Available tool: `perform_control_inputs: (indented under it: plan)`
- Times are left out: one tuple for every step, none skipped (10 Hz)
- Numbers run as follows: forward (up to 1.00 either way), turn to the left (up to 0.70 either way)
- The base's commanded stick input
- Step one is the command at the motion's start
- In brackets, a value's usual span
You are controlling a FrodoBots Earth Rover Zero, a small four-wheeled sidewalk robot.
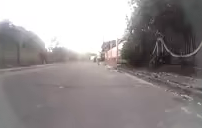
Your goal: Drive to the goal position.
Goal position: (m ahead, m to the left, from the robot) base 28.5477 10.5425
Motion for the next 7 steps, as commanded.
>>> perform_control_inputs:
  plan:
    - [1.00, 0.00]
    - [1.00, 0.00]
    - [1.00, 0.00]
    - [1.00, 0.00]
    - [1.00, 0.00]
    - [1.00, 0.00]
    - [1.00, 0.00]
